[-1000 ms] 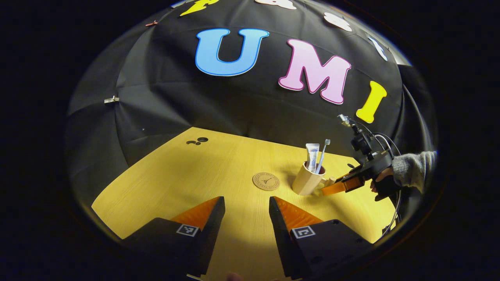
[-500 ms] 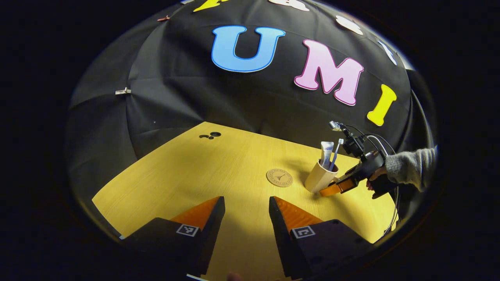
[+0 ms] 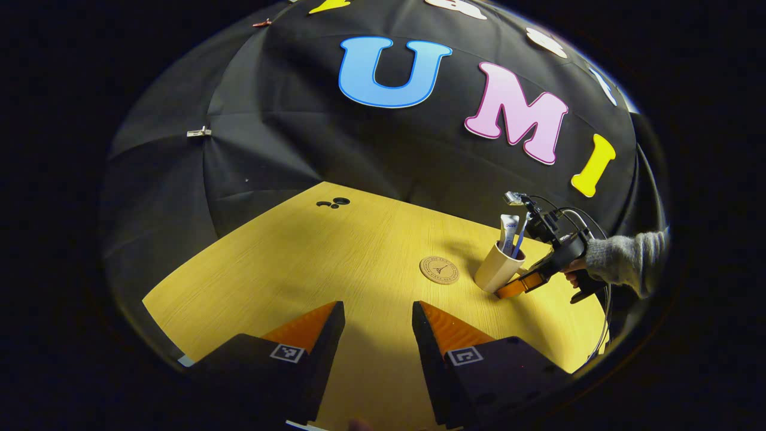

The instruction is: Put the toothbrush and toothpaste on the desktop into the cup, then pick up the cup and place it on the coaster on the desktop.

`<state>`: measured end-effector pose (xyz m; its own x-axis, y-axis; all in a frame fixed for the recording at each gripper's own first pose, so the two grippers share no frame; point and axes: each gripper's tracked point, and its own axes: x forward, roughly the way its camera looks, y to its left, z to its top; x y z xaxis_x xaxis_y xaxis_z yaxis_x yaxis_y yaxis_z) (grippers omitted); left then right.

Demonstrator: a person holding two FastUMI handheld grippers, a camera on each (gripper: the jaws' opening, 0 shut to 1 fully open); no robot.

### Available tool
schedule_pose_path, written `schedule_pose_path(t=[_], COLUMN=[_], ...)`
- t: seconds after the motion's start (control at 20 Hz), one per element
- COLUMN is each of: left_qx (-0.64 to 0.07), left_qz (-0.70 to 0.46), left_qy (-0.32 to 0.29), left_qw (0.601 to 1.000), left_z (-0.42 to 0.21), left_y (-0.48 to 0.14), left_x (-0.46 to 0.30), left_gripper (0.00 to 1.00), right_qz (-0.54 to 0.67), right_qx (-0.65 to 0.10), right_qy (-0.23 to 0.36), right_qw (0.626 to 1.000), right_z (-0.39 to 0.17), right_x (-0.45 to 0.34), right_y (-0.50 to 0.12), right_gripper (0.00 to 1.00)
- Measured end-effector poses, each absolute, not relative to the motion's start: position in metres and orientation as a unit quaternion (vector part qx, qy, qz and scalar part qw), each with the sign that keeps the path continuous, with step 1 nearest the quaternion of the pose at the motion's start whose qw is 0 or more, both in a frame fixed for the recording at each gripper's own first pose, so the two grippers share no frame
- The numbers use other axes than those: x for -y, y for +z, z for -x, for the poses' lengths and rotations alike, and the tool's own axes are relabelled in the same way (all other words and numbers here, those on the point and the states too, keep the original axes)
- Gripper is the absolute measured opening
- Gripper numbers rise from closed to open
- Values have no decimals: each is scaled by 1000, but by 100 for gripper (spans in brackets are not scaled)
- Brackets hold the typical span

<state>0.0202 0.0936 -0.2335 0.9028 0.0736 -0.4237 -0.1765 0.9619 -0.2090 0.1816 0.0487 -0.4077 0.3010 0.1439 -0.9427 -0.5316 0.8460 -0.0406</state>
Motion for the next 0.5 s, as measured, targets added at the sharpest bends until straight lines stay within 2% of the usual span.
schedule_pose_path(t=[0.05, 0.1, 0.15, 0.3, 0.5], left_qx=[-210, -211, -210, -208, -206], left_qz=[121, 122, 122, 124, 126], left_qy=[65, 65, 65, 66, 70], left_qw=[968, 968, 968, 968, 968], left_z=[-17, -17, -19, -22, -18], left_y=[-233, -233, -233, -232, -229], left_x=[-94, -95, -95, -97, -101], left_gripper=[72, 72, 72, 72, 72], right_qz=[177, 172, 163, 141, 130], right_qx=[-545, -536, -528, -505, -503], right_qy=[218, 222, 225, 232, 247], right_qw=[790, 796, 802, 819, 818], right_z=[-182, -184, -187, -199, -209], right_x=[-51, -56, -62, -83, -115], right_y=[-405, -399, -393, -372, -364], right_gripper=[28, 36, 32, 32, 32])
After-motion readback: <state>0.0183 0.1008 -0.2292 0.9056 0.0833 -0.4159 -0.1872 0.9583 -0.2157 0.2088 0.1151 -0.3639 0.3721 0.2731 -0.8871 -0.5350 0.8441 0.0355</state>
